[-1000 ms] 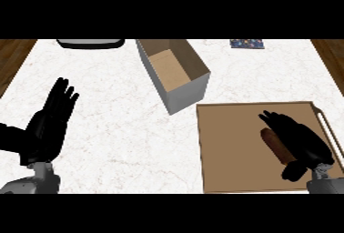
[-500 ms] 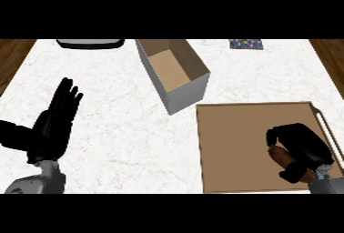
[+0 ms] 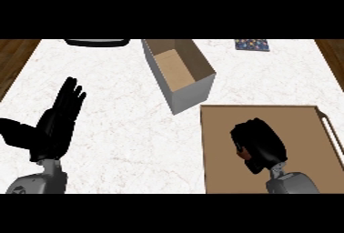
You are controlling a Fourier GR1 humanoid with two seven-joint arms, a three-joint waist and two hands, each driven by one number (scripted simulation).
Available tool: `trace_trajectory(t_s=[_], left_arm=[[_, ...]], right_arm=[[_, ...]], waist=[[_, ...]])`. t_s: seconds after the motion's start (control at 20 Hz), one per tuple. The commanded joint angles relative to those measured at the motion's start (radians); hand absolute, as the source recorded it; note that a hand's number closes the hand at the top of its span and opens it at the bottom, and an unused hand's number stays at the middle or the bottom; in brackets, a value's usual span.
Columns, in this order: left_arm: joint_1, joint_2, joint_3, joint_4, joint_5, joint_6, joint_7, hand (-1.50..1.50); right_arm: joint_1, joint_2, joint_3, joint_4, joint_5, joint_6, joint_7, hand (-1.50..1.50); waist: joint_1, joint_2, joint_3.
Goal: Pick the sweet potato from the tray and place it in the cardboard box
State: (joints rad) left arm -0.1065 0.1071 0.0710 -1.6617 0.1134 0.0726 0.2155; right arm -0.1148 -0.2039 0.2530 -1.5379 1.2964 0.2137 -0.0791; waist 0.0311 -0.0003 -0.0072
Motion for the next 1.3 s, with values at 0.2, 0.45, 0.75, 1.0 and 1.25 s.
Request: trace_trajectory(t_s=[0.2,0.45,0.75,1.0,1.25], left_arm=[[-0.041,-0.019,-0.059,0.011,0.007,-0.043,0.001,0.0],[-0.092,-0.025,-0.075,0.035,-0.005,-0.037,0.023,0.0],[-0.111,-0.038,-0.088,0.053,-0.013,-0.033,0.023,0.0],[-0.091,-0.038,-0.083,0.06,-0.018,-0.023,0.024,0.0],[-0.134,-0.029,-0.069,0.074,-0.022,-0.016,0.035,0.0]], right_arm=[[-0.199,0.2,0.304,0.031,-0.041,-0.006,0.287,1.5],[-0.366,0.203,0.444,0.043,-0.105,-0.031,0.477,1.5],[-0.504,0.204,0.465,0.005,-0.246,-0.177,0.7,1.5],[-0.639,0.204,0.47,0.014,-0.268,-0.309,0.949,1.5],[-0.849,0.204,0.433,0.116,-0.265,-0.373,1.157,1.5]], waist=[[0.143,0.018,0.006],[0.153,0.016,0.005],[0.159,0.016,0.007],[0.149,0.006,0.004],[0.135,0.01,0.002]])
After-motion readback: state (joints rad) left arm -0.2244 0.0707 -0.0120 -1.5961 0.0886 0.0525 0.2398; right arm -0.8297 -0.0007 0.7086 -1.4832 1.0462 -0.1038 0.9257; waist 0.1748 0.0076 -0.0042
